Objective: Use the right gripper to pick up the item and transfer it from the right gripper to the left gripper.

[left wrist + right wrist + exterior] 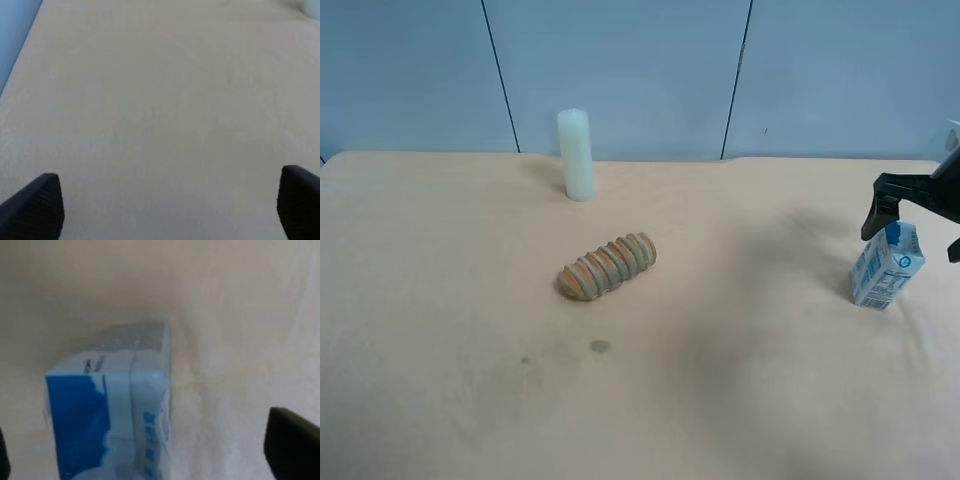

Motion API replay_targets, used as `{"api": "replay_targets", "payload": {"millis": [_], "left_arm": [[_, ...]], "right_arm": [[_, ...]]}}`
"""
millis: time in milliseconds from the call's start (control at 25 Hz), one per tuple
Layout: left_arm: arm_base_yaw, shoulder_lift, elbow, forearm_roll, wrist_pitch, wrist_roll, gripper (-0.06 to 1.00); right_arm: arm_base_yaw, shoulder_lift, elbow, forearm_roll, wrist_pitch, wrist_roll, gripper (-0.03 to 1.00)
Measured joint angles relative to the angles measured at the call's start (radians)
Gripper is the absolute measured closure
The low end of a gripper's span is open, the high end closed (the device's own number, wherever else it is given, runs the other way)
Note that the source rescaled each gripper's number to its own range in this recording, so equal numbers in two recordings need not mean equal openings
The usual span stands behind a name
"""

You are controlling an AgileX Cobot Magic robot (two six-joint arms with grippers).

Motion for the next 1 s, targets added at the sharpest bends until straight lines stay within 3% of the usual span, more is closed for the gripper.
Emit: {"api": "replay_targets", "payload": {"millis": [1000], "left_arm": [[0.000, 0.000, 0.000, 0.001, 0.001, 0.000, -0.01]], "right_arm": [[0.003, 0.057, 0.001, 0.045, -0.024, -0.036, -0.03]]}}
